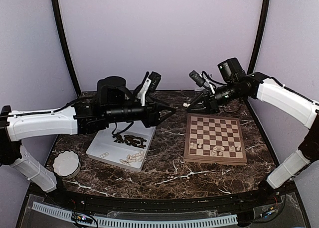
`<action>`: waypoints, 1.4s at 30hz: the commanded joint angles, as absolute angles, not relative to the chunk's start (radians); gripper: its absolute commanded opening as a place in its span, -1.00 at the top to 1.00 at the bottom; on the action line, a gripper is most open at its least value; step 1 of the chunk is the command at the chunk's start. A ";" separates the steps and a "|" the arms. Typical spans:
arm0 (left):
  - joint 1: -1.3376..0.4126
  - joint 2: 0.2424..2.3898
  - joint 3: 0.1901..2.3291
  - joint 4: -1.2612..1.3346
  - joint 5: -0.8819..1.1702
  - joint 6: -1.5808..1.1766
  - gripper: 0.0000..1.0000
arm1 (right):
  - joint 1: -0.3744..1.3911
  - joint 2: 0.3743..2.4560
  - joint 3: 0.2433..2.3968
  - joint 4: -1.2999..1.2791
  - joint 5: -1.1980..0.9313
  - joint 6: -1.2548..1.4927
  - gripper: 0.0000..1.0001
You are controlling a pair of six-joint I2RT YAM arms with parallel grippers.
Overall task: Set up the chess pieces on the board
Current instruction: Pass from the right arm to the left
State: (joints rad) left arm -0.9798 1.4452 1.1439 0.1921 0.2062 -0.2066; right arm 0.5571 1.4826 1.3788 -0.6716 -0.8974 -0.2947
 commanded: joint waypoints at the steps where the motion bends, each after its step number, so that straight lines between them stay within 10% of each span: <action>1: -0.999 1.489 1.176 0.353 0.095 -0.101 0.10 | 0.538 1.492 1.378 -0.597 -1.032 -0.217 0.85; 42: -0.999 1.638 1.284 0.434 0.281 -0.199 0.46 | 0.537 1.466 1.345 -0.613 -1.040 -0.257 0.77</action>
